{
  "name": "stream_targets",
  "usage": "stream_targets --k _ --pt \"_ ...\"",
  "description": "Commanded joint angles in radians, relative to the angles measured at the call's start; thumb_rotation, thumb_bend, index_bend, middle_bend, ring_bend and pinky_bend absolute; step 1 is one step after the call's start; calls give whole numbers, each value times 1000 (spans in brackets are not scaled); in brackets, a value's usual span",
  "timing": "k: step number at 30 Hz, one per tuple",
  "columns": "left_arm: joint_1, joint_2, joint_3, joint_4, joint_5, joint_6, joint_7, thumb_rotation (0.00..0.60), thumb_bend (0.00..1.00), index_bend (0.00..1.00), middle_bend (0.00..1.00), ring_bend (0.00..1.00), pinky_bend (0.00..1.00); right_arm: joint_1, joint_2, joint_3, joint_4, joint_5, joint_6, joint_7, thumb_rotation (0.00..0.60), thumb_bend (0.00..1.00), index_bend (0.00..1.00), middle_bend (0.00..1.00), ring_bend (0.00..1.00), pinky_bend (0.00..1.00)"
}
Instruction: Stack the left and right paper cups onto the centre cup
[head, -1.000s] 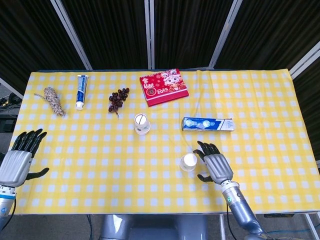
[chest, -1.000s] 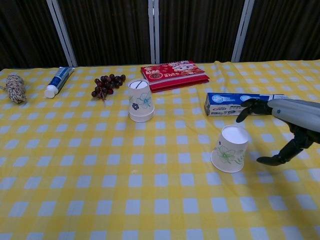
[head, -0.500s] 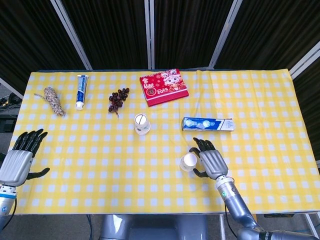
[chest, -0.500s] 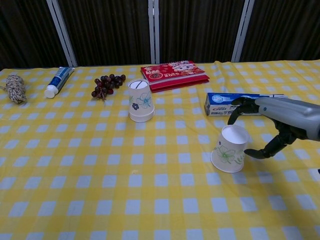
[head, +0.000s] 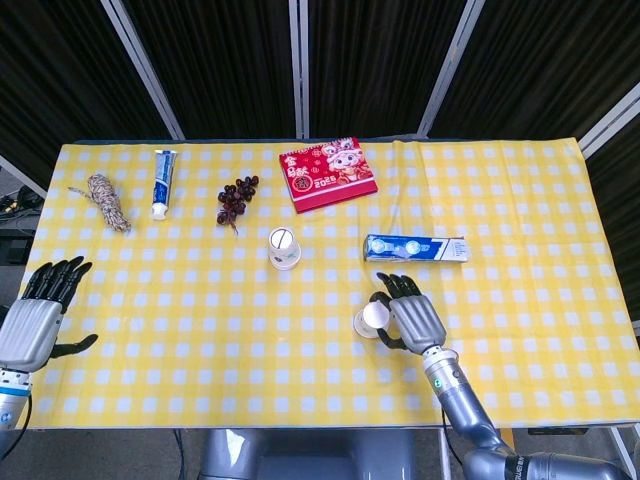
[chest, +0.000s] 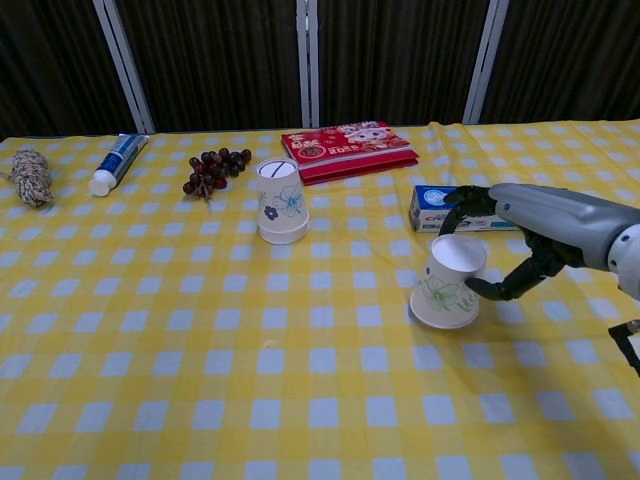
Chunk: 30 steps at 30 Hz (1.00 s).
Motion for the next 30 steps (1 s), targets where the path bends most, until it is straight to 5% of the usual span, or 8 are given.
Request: stream_targets --k 1,12,19,30 --pt "1 0 -2 1 0 -3 0 600 97 12 0 0 0 15 10 33 -37 -15 13 13 600 318 413 54 0 0" --pt "4 -2 -21 7 -14 -19 -5 600 97 12 0 0 0 126 41 187 -128 28 16 -26 600 315 411 62 0 0" --pt "-8 -12 -30 29 -39 -65 -22 600 97 12 0 0 0 227 -42 273 -14 131 -24 13 600 311 411 64 0 0" --pt "-20 -25 -44 64 -72 -118 -44 600 96 12 0 0 0 372 -189 322 257 174 -80 86 600 306 412 64 0 0"
